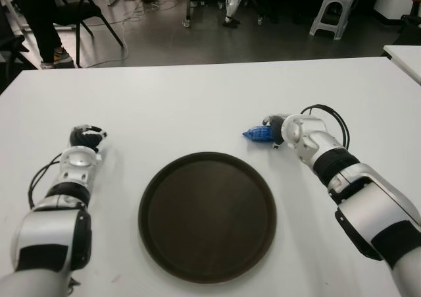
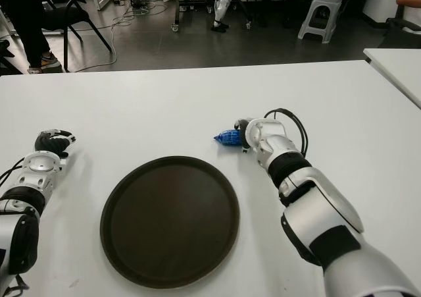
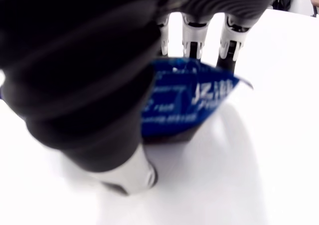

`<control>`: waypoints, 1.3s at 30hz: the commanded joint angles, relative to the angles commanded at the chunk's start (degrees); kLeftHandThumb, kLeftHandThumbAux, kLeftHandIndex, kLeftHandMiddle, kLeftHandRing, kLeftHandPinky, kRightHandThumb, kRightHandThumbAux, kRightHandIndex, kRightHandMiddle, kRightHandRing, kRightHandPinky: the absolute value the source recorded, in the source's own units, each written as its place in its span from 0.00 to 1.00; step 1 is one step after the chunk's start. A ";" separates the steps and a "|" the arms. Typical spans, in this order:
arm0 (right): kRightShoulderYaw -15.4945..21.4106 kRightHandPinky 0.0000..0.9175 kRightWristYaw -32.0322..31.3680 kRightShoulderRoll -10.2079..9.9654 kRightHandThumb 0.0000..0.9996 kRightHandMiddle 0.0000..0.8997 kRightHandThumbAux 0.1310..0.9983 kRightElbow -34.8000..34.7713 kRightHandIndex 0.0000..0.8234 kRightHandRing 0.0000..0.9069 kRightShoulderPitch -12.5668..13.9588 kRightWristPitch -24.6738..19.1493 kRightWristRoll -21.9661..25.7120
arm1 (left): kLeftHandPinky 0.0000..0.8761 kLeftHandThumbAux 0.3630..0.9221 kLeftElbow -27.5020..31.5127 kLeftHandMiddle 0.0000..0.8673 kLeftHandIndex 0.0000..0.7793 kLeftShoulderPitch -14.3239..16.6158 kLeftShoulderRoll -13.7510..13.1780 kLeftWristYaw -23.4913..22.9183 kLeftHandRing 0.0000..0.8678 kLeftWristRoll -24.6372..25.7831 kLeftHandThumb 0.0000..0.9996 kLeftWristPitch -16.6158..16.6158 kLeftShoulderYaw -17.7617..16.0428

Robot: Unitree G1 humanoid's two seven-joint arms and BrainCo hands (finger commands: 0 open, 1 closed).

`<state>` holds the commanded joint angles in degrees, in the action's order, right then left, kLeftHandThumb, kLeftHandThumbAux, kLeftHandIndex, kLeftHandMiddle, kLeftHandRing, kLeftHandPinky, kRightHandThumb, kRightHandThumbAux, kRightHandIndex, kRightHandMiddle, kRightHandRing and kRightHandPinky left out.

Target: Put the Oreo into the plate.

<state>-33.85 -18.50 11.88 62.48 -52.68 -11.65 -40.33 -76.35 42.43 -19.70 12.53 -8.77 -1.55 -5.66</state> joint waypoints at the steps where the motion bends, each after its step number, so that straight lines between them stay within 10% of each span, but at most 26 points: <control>1: 0.00 0.26 0.18 -0.01 0.37 0.18 0.93 0.14 0.07 0.23 0.01 0.18 -0.02 | 0.16 0.65 -0.01 0.15 0.51 0.00 -0.01 -0.05 0.17 0.01 0.67 0.00 0.02; 18: 0.49 0.43 3.96 -0.51 0.39 0.36 0.91 2.32 0.20 0.38 0.26 1.37 -0.15 | 0.22 0.65 -0.06 0.18 0.51 -0.06 0.05 -0.24 0.20 0.71 0.68 -0.17 -0.63; 24: 0.49 0.41 4.42 -0.45 0.66 0.34 0.73 2.49 0.45 0.38 0.32 1.86 -0.16 | 0.20 0.64 -0.09 0.18 0.51 -0.08 0.00 -0.40 0.20 0.68 0.68 -0.06 -0.69; 39: 0.47 0.49 6.18 -0.46 0.70 0.44 0.70 2.67 0.50 0.47 0.49 2.31 -0.33 | 0.15 0.64 0.01 0.17 0.51 -0.12 0.12 -0.41 0.18 0.83 0.68 -0.39 -0.98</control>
<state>-33.38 -12.32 11.42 65.16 -52.19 -9.33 -40.66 -76.33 42.31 -19.58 12.12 -7.94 -1.94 -6.64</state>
